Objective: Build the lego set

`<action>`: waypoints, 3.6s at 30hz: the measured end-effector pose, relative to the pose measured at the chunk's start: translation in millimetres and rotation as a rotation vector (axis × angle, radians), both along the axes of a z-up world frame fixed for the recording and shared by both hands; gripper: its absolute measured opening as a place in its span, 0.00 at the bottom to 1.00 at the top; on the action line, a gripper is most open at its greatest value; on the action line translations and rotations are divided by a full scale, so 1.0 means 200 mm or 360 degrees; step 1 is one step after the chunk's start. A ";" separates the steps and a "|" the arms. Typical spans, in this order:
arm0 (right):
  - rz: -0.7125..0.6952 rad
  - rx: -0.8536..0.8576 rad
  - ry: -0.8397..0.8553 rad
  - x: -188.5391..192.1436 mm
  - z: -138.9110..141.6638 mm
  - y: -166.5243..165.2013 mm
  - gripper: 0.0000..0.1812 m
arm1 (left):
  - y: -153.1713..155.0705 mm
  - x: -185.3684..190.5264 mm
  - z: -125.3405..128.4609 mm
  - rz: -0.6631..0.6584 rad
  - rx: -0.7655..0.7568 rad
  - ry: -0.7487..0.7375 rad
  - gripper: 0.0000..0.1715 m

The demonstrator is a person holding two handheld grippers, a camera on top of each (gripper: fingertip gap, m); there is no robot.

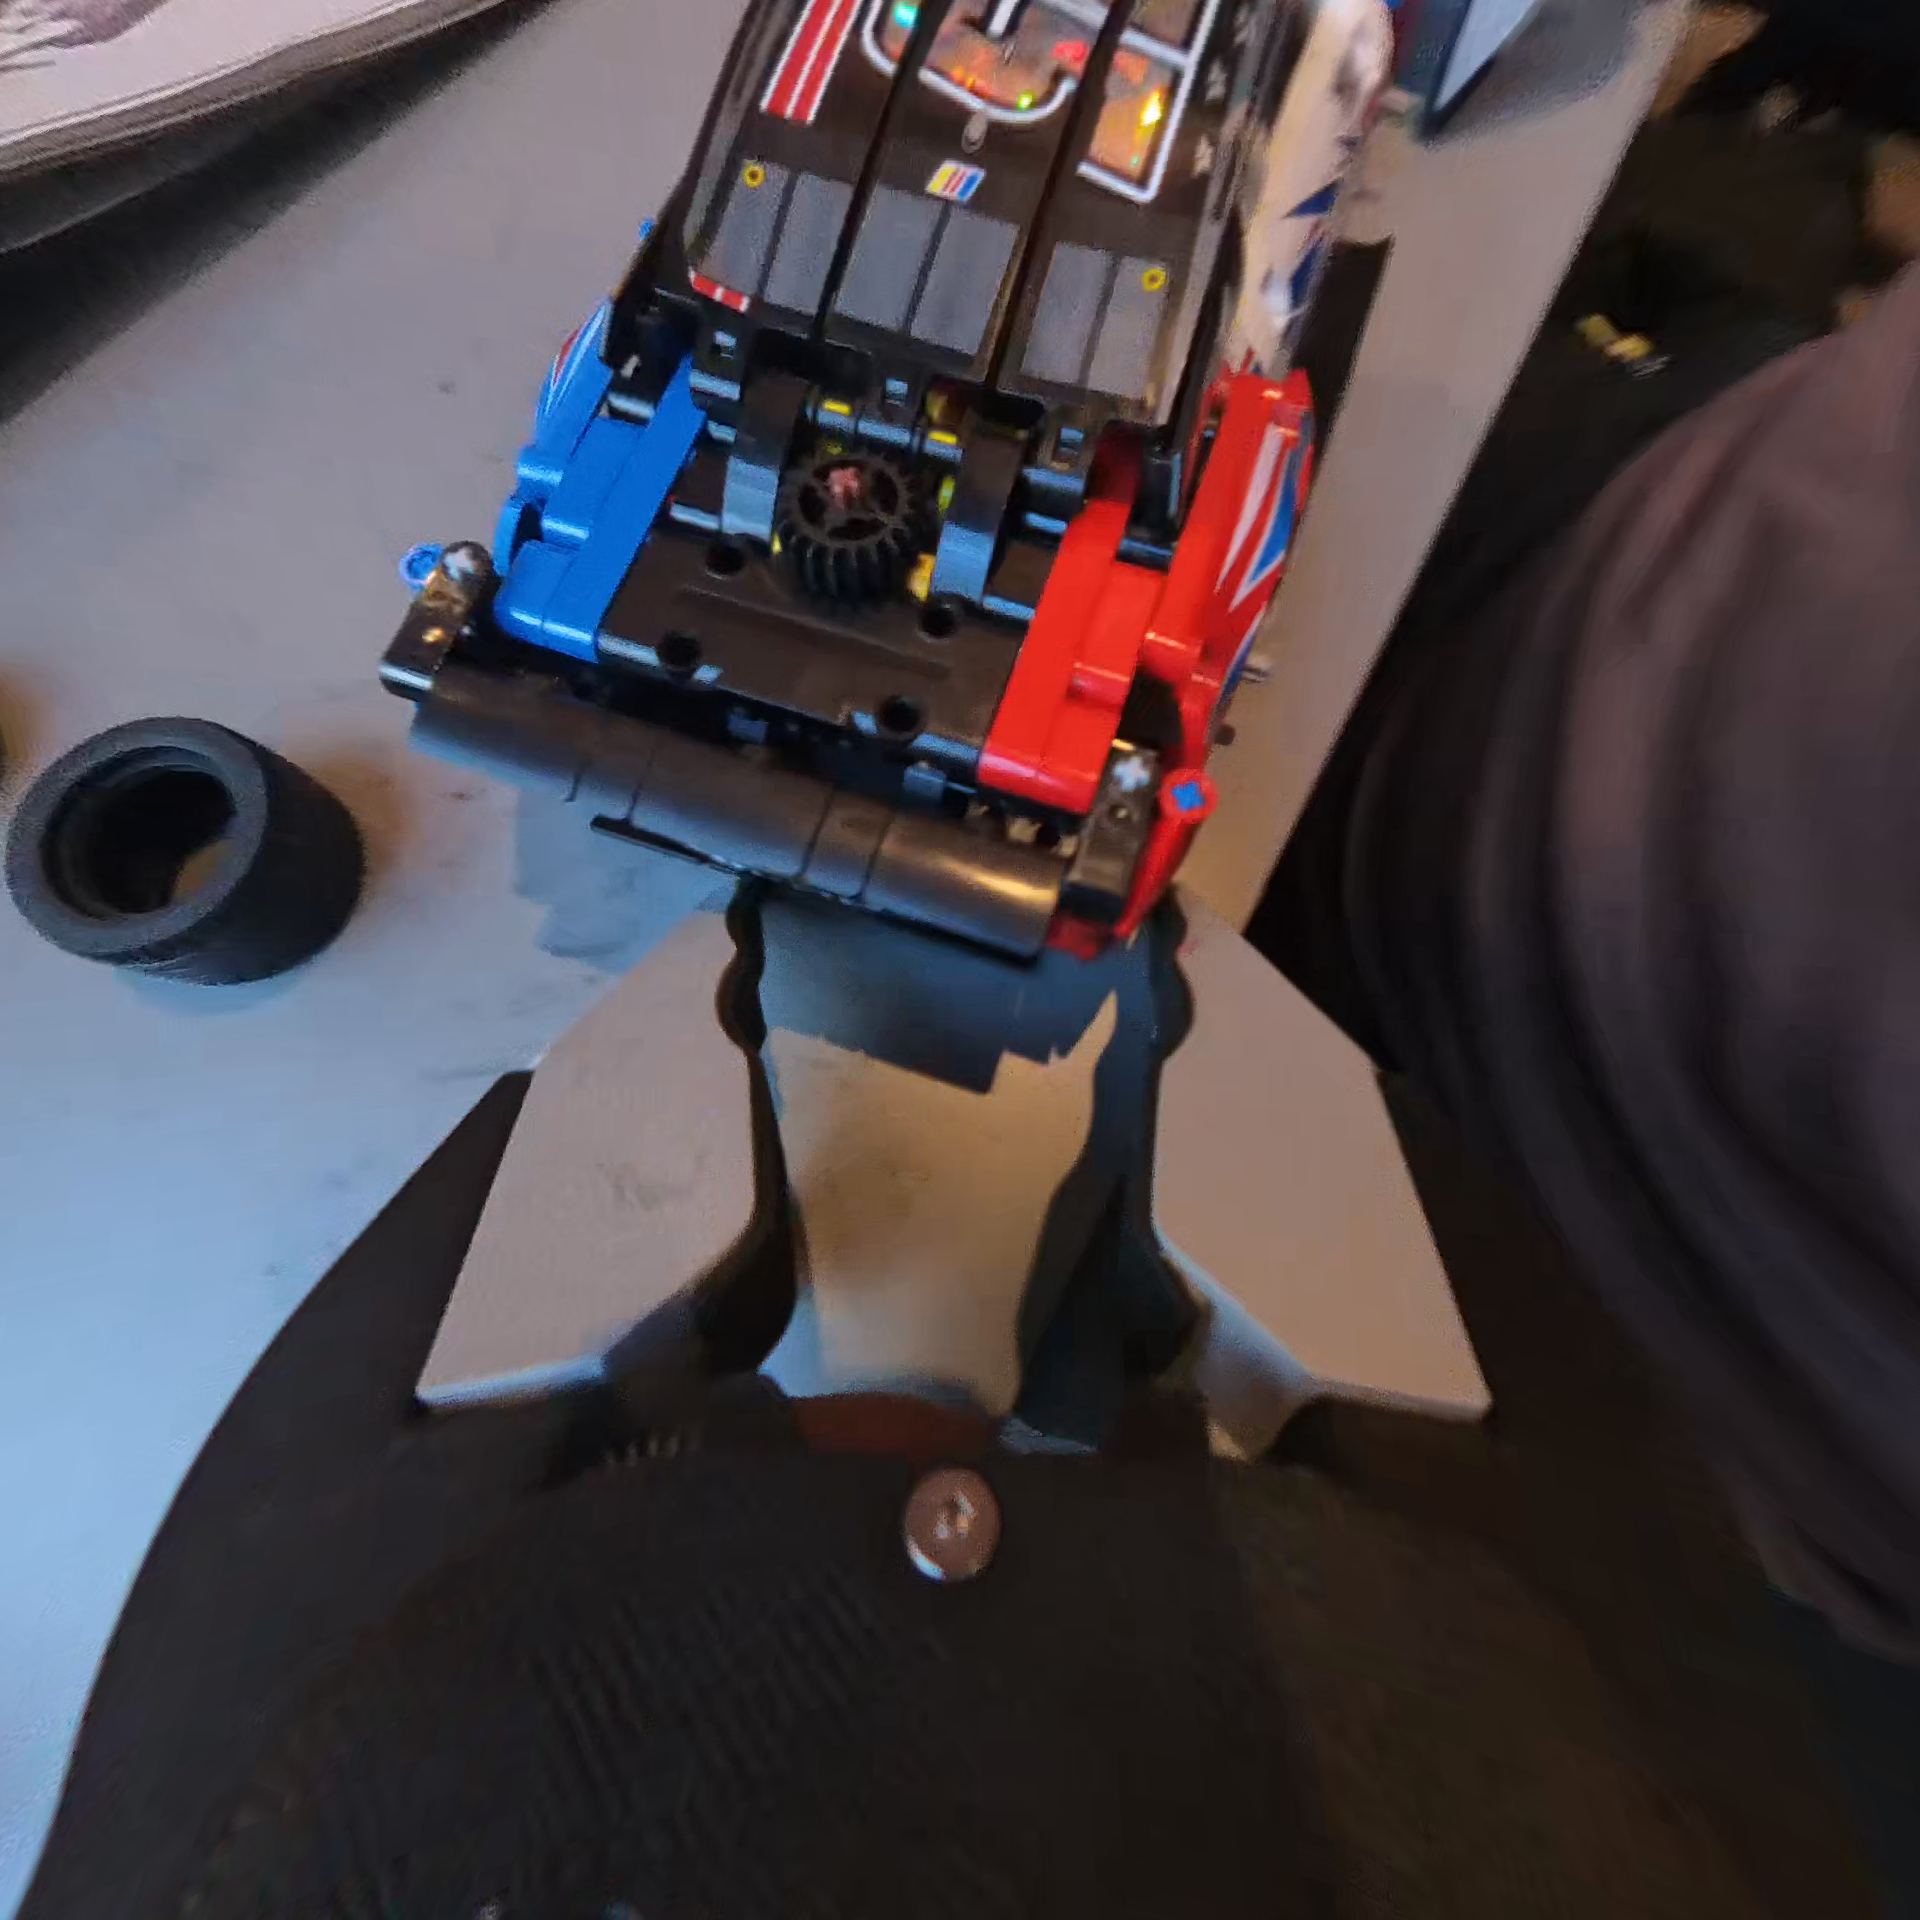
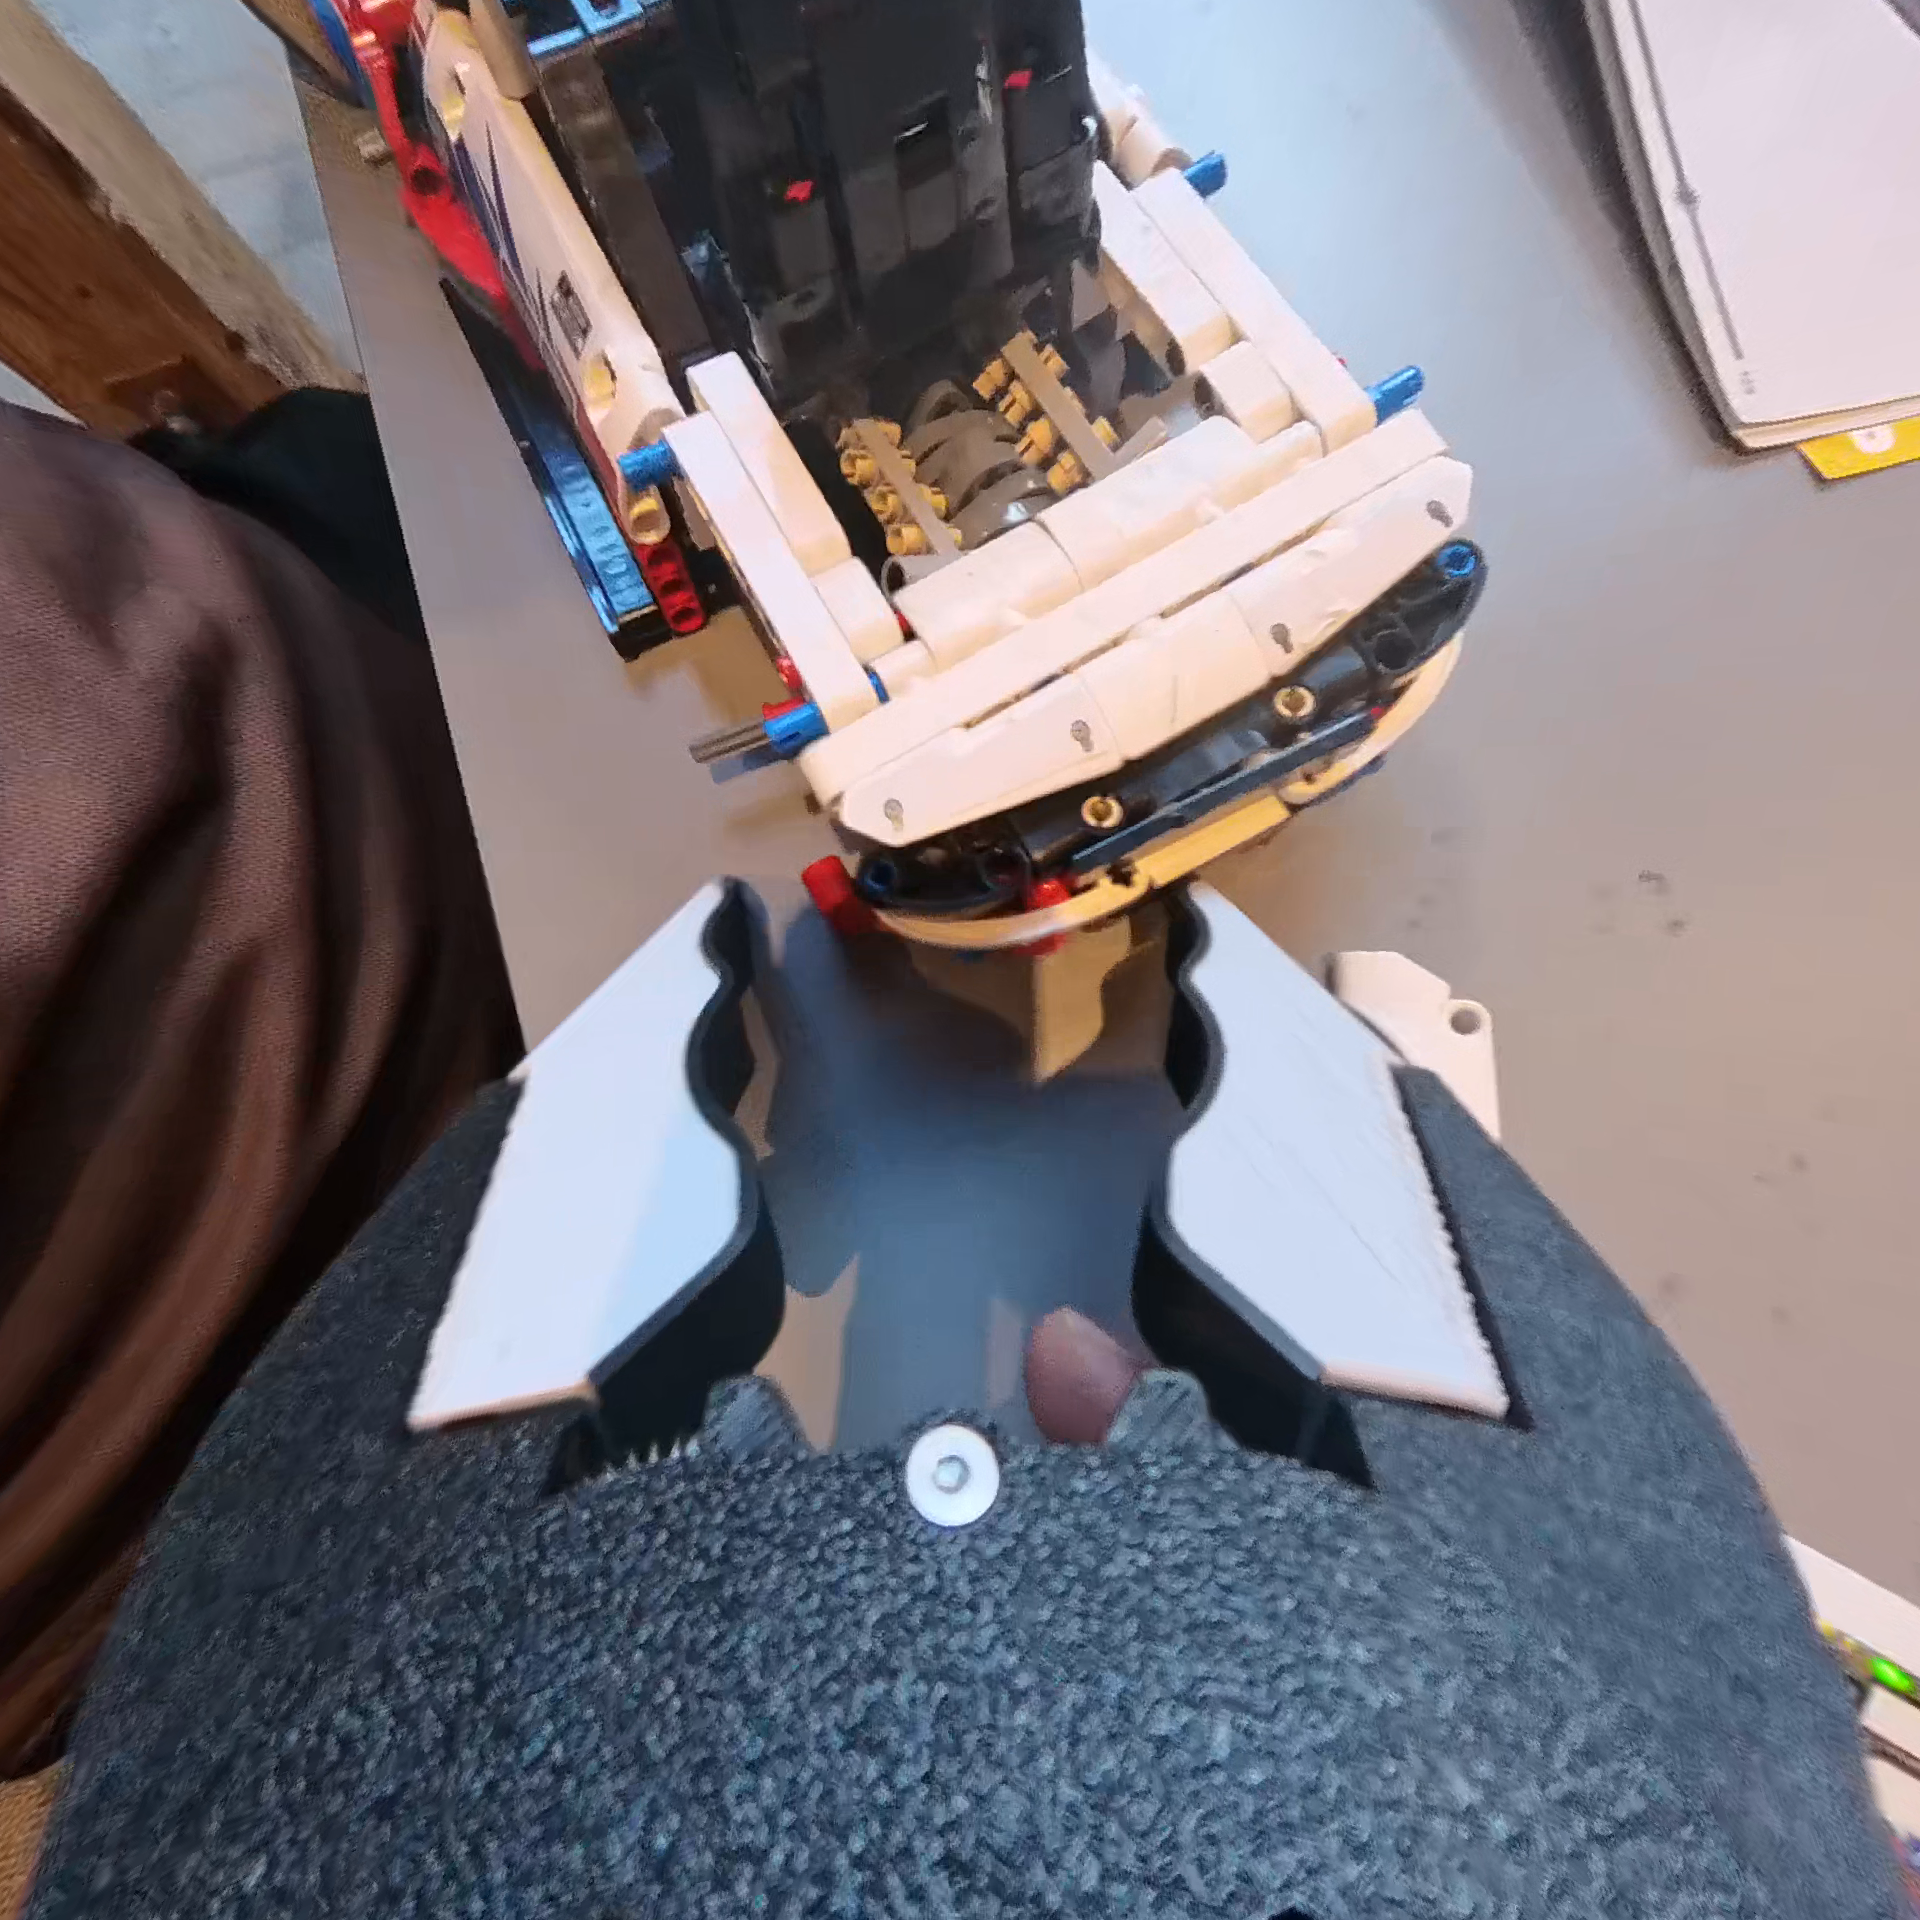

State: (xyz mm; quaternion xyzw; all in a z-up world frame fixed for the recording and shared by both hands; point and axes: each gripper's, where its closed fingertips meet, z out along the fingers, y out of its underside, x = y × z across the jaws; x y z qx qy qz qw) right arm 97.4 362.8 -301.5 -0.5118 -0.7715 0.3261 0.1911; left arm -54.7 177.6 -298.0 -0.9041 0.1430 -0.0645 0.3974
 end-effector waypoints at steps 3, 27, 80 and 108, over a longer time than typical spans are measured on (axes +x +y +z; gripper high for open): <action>0.0028 0.0010 0.0024 0.01 0.01 -0.01 0.36 | 0.01 -0.03 0.00 0.0056 0.0001 0.0014 0.43; -0.0215 0.0110 -0.0163 -0.12 0.02 0.10 0.37 | 0.15 -0.19 0.14 0.0188 0.0053 -0.0289 0.32; -0.0617 0.0390 0.0595 -0.03 0.24 0.47 0.33 | 0.14 -0.57 0.20 0.0222 0.0213 0.0671 0.31; 0.0215 -0.0101 0.0588 -0.13 0.67 -0.25 0.44 | 0.52 0.43 0.69 -0.0700 0.0875 0.0942 0.12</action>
